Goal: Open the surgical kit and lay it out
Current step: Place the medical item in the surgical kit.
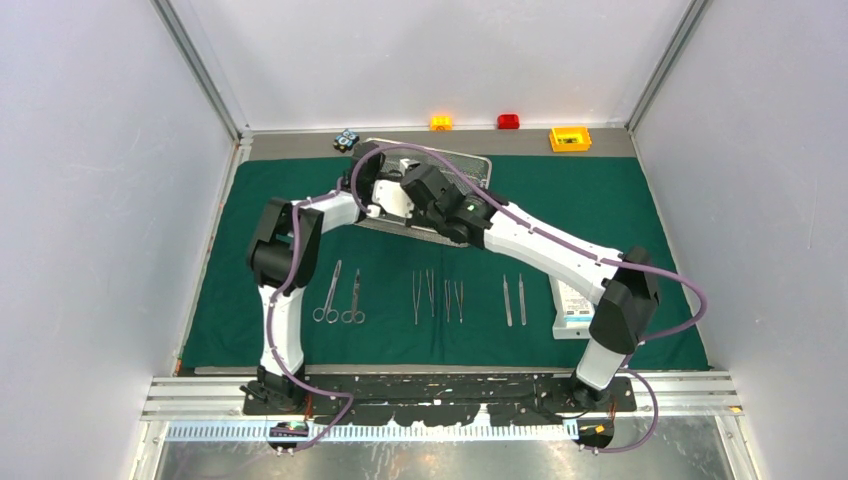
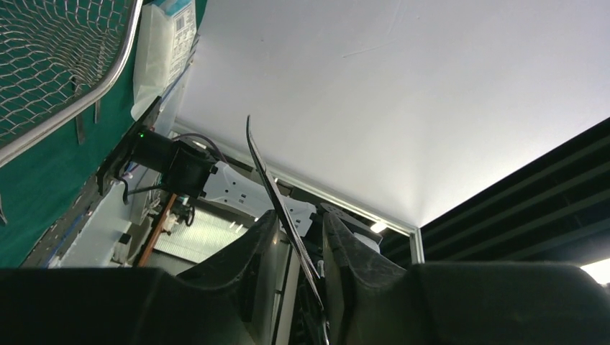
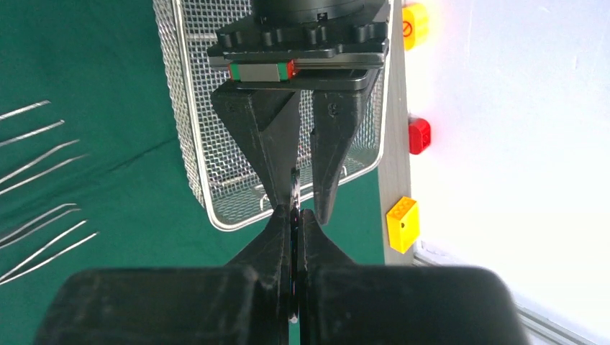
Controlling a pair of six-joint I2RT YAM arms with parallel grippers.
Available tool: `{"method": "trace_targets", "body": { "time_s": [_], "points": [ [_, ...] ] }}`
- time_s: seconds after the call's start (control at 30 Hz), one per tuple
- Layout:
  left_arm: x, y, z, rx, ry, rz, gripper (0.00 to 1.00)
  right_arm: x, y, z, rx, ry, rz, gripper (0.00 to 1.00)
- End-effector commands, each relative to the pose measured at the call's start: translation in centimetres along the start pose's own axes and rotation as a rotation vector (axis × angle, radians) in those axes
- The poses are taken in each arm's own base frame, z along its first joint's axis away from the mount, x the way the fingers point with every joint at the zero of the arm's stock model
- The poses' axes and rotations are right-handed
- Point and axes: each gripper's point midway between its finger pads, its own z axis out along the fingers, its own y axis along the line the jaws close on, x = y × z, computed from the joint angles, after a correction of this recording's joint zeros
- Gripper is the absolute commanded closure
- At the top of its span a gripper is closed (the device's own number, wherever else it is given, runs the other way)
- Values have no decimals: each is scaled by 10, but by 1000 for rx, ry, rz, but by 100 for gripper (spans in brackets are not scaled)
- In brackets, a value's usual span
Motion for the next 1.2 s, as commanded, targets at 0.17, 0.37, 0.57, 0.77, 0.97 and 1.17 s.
{"method": "trace_targets", "body": {
  "time_s": [0.17, 0.37, 0.57, 0.77, 0.97, 1.17],
  "points": [
    [25, -6, 13, 1, 90, 79, 72, 0, -5, 10, 112, 45, -84, 100],
    [26, -1, 15, -5, 100, 77, 73, 2, -6, 12, 134, 56, -105, 99],
    [22, 4, 18, -9, 104, 66, 83, 2, -8, 10, 144, 56, -101, 99],
    [17, 8, 20, -7, 106, 56, 83, -1, -10, 6, 142, 45, -80, 99],
    [13, 12, 21, -7, 109, 56, 71, -4, -12, 3, 140, 36, -58, 99],
    [10, 15, 22, -7, 110, 56, 66, -5, -12, 2, 137, 30, -47, 99]
  ]
}}
